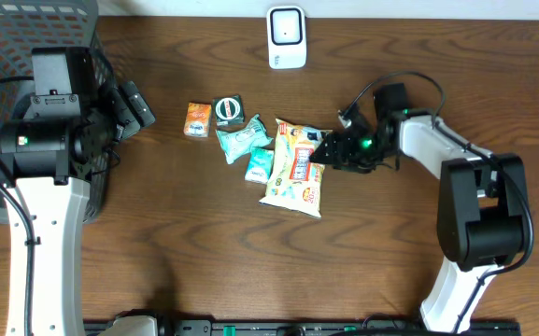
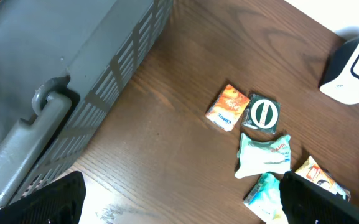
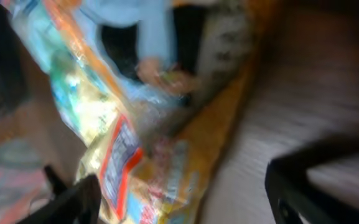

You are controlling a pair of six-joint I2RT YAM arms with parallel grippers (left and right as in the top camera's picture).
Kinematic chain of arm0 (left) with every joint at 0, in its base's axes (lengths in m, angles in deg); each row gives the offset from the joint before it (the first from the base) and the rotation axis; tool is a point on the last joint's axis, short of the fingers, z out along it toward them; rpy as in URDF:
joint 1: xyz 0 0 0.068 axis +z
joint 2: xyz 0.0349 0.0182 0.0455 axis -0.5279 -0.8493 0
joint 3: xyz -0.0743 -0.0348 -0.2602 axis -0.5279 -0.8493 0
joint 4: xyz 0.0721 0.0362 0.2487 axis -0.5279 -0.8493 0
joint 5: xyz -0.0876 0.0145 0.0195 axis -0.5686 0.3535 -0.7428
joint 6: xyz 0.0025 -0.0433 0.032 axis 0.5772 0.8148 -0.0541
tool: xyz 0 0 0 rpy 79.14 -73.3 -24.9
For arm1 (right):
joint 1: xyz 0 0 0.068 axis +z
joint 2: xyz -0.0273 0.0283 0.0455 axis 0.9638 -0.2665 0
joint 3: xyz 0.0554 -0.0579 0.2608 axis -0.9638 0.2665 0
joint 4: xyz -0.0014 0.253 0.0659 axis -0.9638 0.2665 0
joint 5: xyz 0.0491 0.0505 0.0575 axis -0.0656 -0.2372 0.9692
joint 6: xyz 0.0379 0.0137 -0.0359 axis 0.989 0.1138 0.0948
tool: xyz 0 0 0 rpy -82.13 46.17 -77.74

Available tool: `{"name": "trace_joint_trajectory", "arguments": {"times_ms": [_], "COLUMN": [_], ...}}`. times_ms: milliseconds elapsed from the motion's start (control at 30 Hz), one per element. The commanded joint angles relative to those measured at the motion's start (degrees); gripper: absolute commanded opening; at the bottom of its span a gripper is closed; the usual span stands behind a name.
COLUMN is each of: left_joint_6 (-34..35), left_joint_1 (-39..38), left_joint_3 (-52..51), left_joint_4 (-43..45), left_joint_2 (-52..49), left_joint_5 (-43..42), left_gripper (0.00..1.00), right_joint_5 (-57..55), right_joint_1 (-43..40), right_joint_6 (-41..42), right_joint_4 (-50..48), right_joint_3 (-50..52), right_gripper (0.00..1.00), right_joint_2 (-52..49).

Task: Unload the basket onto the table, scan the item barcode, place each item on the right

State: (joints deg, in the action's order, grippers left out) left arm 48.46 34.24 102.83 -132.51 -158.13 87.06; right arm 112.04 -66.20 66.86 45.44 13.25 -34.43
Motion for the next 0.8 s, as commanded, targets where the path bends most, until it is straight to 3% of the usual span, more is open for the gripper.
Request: {"name": "trace_joint_trajectory", "arguments": {"times_ms": [0, 200, 333, 367, 400, 467, 500, 767], "left_joint_6": [0.5, 0.5, 0.5, 0.5, 0.5, 0.5, 0.5, 0.5], "left_joint_1": [0.2, 0.2, 0.2, 0.2, 0.2, 0.2, 0.2, 0.2], "left_joint_3": [0.0, 0.0, 0.0, 0.0, 0.0, 0.0, 0.0, 0.0], "left_joint_4": [-0.1, -0.1, -0.1, -0.1, -0.1, -0.1, -0.1, -0.1], "left_joint_2": [0.3, 0.3, 0.3, 0.3, 0.3, 0.3, 0.3, 0.3], "left_joint_5": [0.3, 0.3, 0.3, 0.3, 0.3, 0.3, 0.3, 0.3], "left_gripper": [0.98, 0.98, 0.98, 0.98, 0.98, 0.98, 0.98, 0.98], "right_joint_5": [5.6, 1.0, 0.7, 0.7, 0.7, 0.7, 0.7, 2.5], "right_joint_1": [1.2, 5.8, 9.2, 9.7, 10.1, 10.2, 9.9, 4.8], "right_joint_6": [8.4, 16.9, 18.2, 18.9, 19.5, 20.4, 20.8, 14.9], "right_joint_4": [-6.5, -13.9, -19.8, -21.0, -22.1, -23.4, -23.6, -19.2], "right_joint_3": [6.3, 11.4, 11.8, 11.8, 11.7, 11.6, 11.3, 6.8], "right_gripper": [0.76, 0.77, 0.72, 0.66, 0.52, 0.13, 0.01, 0.01], "right_joint_2": [0.0, 0.0, 0.0, 0.0, 0.0, 0.0, 0.0, 4.3]}}
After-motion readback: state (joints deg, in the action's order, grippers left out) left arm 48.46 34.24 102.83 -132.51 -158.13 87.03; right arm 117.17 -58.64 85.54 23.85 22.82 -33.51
